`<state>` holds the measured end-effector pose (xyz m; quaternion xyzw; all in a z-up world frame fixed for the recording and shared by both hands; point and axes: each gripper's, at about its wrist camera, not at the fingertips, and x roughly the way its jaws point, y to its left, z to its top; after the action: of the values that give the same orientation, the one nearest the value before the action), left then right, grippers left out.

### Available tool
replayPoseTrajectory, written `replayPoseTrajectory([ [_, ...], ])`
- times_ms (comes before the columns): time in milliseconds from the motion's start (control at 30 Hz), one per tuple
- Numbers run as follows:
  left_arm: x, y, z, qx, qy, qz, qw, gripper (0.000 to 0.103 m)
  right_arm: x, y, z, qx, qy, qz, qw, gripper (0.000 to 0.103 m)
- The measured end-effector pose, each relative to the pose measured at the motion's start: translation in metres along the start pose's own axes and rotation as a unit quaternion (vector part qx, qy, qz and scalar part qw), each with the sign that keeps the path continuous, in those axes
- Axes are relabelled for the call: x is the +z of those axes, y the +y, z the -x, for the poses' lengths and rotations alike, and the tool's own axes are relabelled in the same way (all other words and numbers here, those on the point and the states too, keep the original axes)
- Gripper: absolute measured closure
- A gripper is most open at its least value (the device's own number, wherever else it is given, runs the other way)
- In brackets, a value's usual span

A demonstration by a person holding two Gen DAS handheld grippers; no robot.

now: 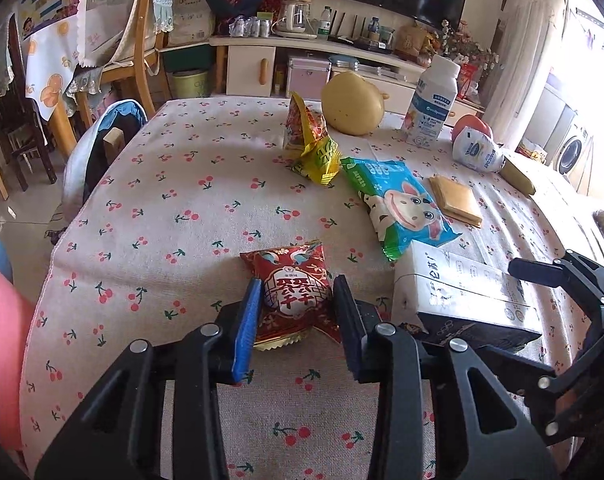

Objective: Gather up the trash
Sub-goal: 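Grasp the red snack packet with the left gripper while the right gripper grasps the white milk box, then lift the red packet and milk box and carry both over the pink bucket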

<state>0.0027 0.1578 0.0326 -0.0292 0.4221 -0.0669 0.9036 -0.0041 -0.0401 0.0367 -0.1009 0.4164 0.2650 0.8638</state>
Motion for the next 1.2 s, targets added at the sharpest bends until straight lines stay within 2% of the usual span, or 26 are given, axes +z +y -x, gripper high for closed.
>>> replayPoseTrajectory([
  [67,0.000,0.001,0.001,-0.003,0.000,0.001,1.0000,0.065,0.002,0.003,-0.009,-0.004,0.011,0.015,1.000,0.008],
  [200,0.000,0.003,0.000,-0.007,0.001,0.003,1.0000,0.066,0.005,0.000,-0.020,-0.002,0.016,0.004,1.000,0.009],
  [233,0.000,0.003,0.000,-0.008,0.002,0.004,1.0000,0.066,0.005,0.002,-0.023,0.001,0.017,0.006,1.000,0.014],
  [367,0.001,0.005,0.002,-0.015,0.001,0.008,0.9999,0.066,0.004,0.005,-0.023,0.001,0.014,0.009,1.000,0.017],
  [700,0.001,0.013,0.012,-0.027,-0.006,0.019,0.9994,0.066,0.002,0.011,-0.012,0.009,0.006,-0.013,1.000,0.035],
  [1200,0.001,0.037,0.038,-0.054,-0.027,0.054,0.9967,0.067,0.001,0.022,0.022,-0.019,-0.050,-0.038,0.998,0.037],
])
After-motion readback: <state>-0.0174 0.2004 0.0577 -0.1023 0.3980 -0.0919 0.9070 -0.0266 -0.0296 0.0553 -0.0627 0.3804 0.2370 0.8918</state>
